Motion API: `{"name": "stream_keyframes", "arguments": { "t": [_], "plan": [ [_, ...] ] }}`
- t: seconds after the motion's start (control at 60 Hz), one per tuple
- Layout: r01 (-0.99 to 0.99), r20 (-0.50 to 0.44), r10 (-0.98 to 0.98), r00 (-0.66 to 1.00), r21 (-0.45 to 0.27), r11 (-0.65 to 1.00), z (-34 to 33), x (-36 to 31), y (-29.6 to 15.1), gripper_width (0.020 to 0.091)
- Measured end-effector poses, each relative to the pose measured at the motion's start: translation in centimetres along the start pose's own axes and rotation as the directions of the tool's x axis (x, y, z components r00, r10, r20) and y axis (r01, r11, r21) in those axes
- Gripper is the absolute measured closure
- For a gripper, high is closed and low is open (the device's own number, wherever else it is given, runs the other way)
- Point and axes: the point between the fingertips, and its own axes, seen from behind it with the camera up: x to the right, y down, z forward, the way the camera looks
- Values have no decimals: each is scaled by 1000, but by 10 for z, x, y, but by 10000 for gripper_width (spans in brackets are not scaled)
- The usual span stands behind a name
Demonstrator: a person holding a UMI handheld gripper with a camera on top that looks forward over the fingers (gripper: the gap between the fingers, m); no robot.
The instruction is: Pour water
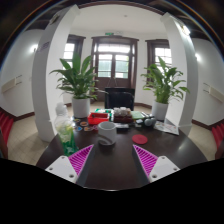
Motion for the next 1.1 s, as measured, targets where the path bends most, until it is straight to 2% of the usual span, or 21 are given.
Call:
{"name": "stream_keyframes", "arguments": {
  "t": [0.15, 0.25, 0.45, 0.683, 0.75, 0.817, 0.85, 0.867, 0.883, 0.9, 0.95, 1.017, 1.033, 1.05, 1.1],
  "plan": [
    [-23, 130, 24, 991, -8, 1000, -5, -71, 17, 335],
    [-39, 194, 36, 980, 10, 999, 3, -108, 11, 335],
    [-97, 228, 83, 970, 50, 994, 56, -127, -13, 334],
    [-78, 216, 68, 974, 38, 996, 113, -148, -22, 327],
    [-53, 201, 43, 979, 40, 998, 107, -166, -16, 363],
    [-19, 166, 10, 986, 56, 998, 109, -162, -18, 440],
    [5, 136, -14, 991, 64, 998, 109, -158, -18, 531],
    [21, 125, -29, 992, 67, 998, 109, -157, -18, 610],
    [35, 127, -44, 991, 70, 997, 125, -148, -32, 612],
    [34, 131, -44, 990, 78, 996, 117, -150, -18, 618],
    [18, 138, -29, 990, 74, 997, 118, -149, -20, 644],
    [21, 146, -32, 989, 81, 997, 126, -148, -29, 711],
    [17, 145, -29, 989, 85, 996, 126, -148, -27, 706],
    [8, 147, -21, 989, 91, 996, 122, -146, -19, 753],
    [5, 147, -20, 989, 100, 995, 123, -148, -20, 769]
  ]
}}
